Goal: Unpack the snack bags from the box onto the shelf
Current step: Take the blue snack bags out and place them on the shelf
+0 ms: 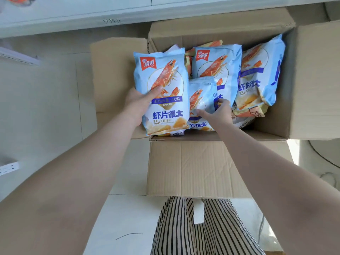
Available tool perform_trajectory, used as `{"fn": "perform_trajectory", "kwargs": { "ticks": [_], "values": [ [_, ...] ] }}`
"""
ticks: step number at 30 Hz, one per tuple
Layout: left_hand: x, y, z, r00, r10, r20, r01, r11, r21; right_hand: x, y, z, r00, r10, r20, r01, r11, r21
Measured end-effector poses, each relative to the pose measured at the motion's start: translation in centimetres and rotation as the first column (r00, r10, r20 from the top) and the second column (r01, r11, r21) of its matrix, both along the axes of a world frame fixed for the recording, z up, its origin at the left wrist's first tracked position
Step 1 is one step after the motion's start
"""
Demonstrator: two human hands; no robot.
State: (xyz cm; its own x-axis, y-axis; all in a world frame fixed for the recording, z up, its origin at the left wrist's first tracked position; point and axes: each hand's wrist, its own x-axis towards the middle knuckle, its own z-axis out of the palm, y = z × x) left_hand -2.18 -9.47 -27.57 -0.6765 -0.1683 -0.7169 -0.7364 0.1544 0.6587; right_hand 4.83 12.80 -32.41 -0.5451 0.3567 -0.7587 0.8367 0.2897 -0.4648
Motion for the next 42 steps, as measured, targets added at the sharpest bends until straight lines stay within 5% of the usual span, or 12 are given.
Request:
{"fn": "perform_trajectory", "kwargs": {
  "ticks": [12,17,21,26,35,42],
  "values": [
    [0.6,0.7,1.4,0.999,-0.008,0.040,0.007,1.000,0.019,-0.7,1.2,2.6,0.983,0.176,0.051,-0.183,0.965,0.191],
    [0.9,1.3,3.1,0.999,-0.023,0.041,0.023,1.000,0.018,-0.8,4.5,6.0,0.996,-0.069,-0.061,0.065,0.995,-0.070],
    [1.7,2.0,6.0,0.998,-0.021,0.062,0.016,0.997,0.073,0.1,7.8,10.3,0.976,-0.202,-0.085,0.152,0.905,-0.397],
    [2.9,3.3,12.3,0.992,-0.026,0.124,0.007,0.988,0.152,1.1,9.3,17.3,0.975,-0.203,-0.094,0.108,0.797,-0.594],
    [5.5,2.3,29.6,0.998,0.052,0.037,-0.055,0.995,0.088,3.0,6.8,32.8,0.971,-0.130,-0.203,0.053,0.938,-0.344],
    [9.3,-0.5,42.1,0.987,0.155,-0.038,-0.148,0.979,0.140,3.3,6.6,45.9,0.954,-0.057,-0.294,-0.070,0.912,-0.404]
  ]
}}
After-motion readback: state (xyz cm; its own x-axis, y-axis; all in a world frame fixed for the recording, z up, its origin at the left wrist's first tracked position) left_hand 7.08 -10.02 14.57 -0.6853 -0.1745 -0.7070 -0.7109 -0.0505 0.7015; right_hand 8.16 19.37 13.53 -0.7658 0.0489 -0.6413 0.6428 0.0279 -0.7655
